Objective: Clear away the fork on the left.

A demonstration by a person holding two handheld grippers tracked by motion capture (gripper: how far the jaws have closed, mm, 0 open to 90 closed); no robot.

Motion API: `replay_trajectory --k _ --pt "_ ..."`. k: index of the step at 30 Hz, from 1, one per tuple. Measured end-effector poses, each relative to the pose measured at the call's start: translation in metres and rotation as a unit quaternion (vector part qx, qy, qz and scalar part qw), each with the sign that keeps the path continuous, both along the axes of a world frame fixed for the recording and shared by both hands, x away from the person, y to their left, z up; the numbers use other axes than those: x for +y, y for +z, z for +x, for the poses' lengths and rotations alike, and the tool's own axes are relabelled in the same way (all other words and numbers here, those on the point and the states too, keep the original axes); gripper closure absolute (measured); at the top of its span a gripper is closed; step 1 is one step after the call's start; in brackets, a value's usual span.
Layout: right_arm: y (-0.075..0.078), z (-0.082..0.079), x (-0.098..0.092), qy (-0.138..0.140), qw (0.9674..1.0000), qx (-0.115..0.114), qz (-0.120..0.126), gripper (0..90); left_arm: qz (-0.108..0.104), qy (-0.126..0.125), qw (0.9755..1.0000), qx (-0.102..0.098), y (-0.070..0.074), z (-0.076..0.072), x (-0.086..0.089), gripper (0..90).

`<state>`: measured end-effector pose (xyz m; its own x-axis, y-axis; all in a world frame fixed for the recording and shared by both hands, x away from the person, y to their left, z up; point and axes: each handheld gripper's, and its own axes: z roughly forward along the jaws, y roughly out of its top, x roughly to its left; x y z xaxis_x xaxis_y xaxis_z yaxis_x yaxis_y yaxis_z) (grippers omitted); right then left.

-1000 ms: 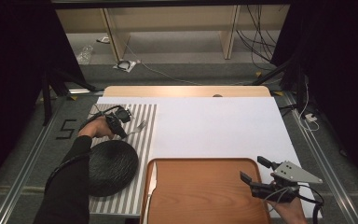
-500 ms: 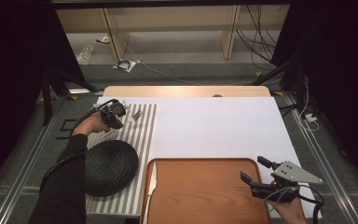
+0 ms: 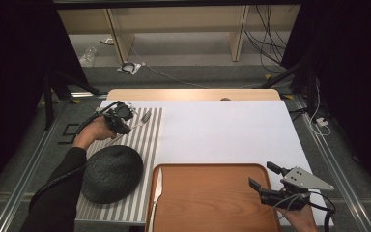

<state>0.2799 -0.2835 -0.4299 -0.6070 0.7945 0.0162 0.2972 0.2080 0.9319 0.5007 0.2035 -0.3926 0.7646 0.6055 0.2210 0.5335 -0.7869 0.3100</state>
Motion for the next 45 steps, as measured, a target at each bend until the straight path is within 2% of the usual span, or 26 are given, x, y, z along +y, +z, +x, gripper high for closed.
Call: replay_trajectory --k 9,15,17,25,28,33,34,40,43,45 --pt "0.001 -0.001 0.0 -0.002 1.0 0.001 -0.001 18.9 -0.031 -0.038 0.9988 -0.005 0.012 -0.037 -0.023 84.2" --pt "0.0 -0.001 0.001 0.0 1.0 -0.003 0.002 19.0 -0.04 -0.06 0.9974 -0.006 0.014 -0.061 -0.041 84.3" --pt "0.001 -0.001 0.001 0.0 1.0 -0.001 0.001 19.0 -0.037 -0.066 0.9971 -0.004 0.014 -0.071 -0.049 84.3" --pt "0.001 -0.001 0.001 0.001 1.0 -0.003 -0.001 19.0 -0.037 -0.115 0.9927 -0.006 0.014 -0.108 -0.078 84.3" --pt "0.001 -0.001 0.0 0.0 1.0 -0.001 -0.002 19.0 -0.049 -0.125 0.991 -0.005 0.014 -0.119 -0.085 84.2" --pt "0.001 -0.001 0.001 0.001 1.0 -0.003 -0.001 19.0 -0.057 -0.138 0.9888 -0.002 0.009 -0.132 -0.093 84.2" --pt "0.001 -0.001 0.001 0.001 1.0 -0.003 0.0 19.0 -0.059 -0.144 0.9878 0.001 0.007 -0.136 -0.095 84.2" --pt "0.001 -0.002 0.001 0.0 1.0 -0.003 0.002 19.0 -0.08 -0.148 0.9857 0.01 0.003 -0.151 -0.1 84.2" --pt "0.001 -0.001 0.001 0.001 1.0 -0.003 0.002 19.1 -0.097 -0.156 0.9826 0.029 0.0 -0.157 -0.104 84.2" --pt "0.001 -0.001 0.001 0.001 1.0 -0.004 0.002 19.1 -0.095 -0.158 0.9824 0.032 -0.001 -0.161 -0.109 84.3"
